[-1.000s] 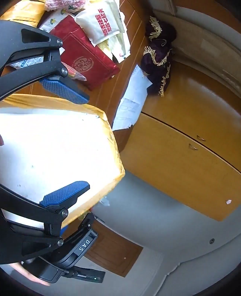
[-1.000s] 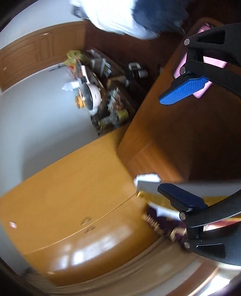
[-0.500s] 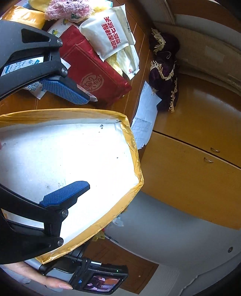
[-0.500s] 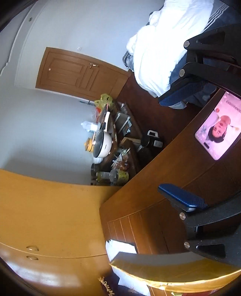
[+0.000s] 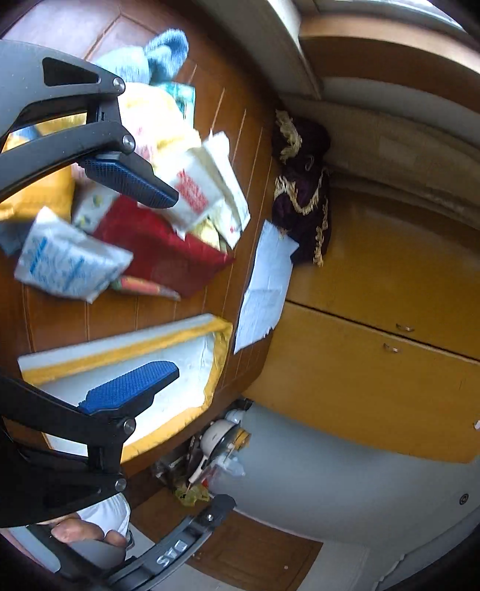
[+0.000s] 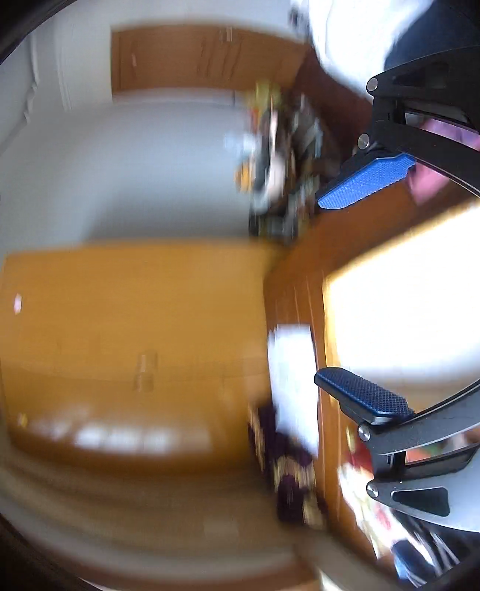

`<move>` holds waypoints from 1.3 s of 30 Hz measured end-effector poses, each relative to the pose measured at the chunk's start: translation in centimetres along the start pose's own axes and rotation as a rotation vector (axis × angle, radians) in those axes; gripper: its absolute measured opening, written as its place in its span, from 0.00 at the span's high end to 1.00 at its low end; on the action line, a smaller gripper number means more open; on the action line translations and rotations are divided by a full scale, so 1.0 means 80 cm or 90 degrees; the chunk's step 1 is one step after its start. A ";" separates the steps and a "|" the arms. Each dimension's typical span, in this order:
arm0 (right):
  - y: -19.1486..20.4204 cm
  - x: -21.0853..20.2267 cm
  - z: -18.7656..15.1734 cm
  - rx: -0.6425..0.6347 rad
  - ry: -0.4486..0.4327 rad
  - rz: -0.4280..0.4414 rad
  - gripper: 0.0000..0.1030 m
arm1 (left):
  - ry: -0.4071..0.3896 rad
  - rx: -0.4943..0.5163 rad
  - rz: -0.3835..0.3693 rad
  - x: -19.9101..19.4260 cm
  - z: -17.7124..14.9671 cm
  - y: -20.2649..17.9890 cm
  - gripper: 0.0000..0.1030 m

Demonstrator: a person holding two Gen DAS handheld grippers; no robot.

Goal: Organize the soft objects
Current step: 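Lower the right tool onto the white blue-printed packet and close it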

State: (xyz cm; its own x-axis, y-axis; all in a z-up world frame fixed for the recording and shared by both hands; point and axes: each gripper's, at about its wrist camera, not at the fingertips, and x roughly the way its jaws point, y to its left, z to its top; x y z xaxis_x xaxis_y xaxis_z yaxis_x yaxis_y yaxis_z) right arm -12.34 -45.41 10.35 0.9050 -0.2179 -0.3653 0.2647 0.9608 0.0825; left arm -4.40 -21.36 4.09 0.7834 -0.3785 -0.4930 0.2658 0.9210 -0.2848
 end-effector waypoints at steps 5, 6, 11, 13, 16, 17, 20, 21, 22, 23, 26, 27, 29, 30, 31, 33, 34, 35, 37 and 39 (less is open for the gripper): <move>0.046 0.029 -0.034 0.058 0.127 0.295 0.12 | 0.053 -0.045 0.019 -0.017 -0.002 0.066 0.17; 0.053 0.033 -0.043 0.061 0.139 0.317 0.12 | 0.056 -0.057 0.004 -0.022 -0.002 0.077 0.17; 0.087 0.024 -0.086 0.054 0.199 0.367 0.12 | 0.073 -0.063 -0.021 -0.039 -0.006 0.105 0.17; 0.101 0.029 -0.092 0.036 0.217 0.367 0.12 | 0.078 -0.056 -0.012 -0.045 -0.014 0.108 0.17; 0.116 0.028 -0.112 0.025 0.243 0.383 0.12 | 0.091 -0.055 -0.014 -0.045 -0.028 0.112 0.17; 0.121 0.029 -0.118 0.018 0.252 0.383 0.12 | 0.099 -0.058 -0.018 -0.044 -0.033 0.112 0.17; 0.125 0.032 -0.127 0.004 0.265 0.377 0.16 | 0.092 -0.059 -0.015 -0.047 -0.039 0.116 0.17; 0.124 0.035 -0.128 0.005 0.270 0.375 0.19 | 0.087 -0.062 -0.012 -0.050 -0.040 0.117 0.17; 0.122 0.035 -0.128 0.009 0.274 0.377 0.23 | 0.084 -0.065 -0.010 -0.051 -0.040 0.118 0.17; 0.120 0.033 -0.127 0.012 0.276 0.379 0.24 | 0.083 -0.067 -0.006 -0.051 -0.039 0.118 0.17; 0.118 0.033 -0.127 0.015 0.284 0.377 0.26 | 0.090 -0.070 -0.007 -0.047 -0.040 0.117 0.18; 0.119 0.034 -0.127 0.012 0.288 0.372 0.28 | 0.090 -0.069 -0.006 -0.048 -0.041 0.114 0.18; 0.125 0.041 -0.129 0.008 0.294 0.358 0.31 | 0.085 -0.066 -0.004 -0.048 -0.041 0.111 0.18; 0.126 0.044 -0.128 0.009 0.301 0.346 0.32 | 0.080 -0.066 -0.002 -0.049 -0.041 0.110 0.18; 0.128 0.046 -0.127 0.007 0.304 0.336 0.32 | 0.074 -0.067 -0.002 -0.049 -0.040 0.109 0.18; 0.134 0.052 -0.125 -0.006 0.310 0.317 0.32 | 0.066 -0.071 -0.004 -0.050 -0.039 0.106 0.18; 0.136 0.055 -0.124 -0.009 0.315 0.308 0.32 | 0.058 -0.073 -0.002 -0.051 -0.038 0.106 0.18; 0.139 0.059 -0.123 -0.014 0.322 0.303 0.32 | 0.050 -0.073 0.003 -0.052 -0.037 0.105 0.18; 0.144 0.071 -0.123 -0.016 0.343 0.295 0.32 | 0.040 -0.074 0.015 -0.052 -0.036 0.104 0.19; 0.150 0.084 -0.124 -0.014 0.363 0.276 0.32 | 0.034 -0.076 0.019 -0.052 -0.034 0.105 0.22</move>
State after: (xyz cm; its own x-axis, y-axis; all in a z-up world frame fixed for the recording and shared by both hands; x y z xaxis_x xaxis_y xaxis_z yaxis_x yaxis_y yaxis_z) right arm -6.40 -33.64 -0.28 0.6108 0.3027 -0.7316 -0.0920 0.9449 0.3141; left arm -6.97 -12.31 1.51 0.7585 -0.3584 -0.5443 0.1714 0.9155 -0.3640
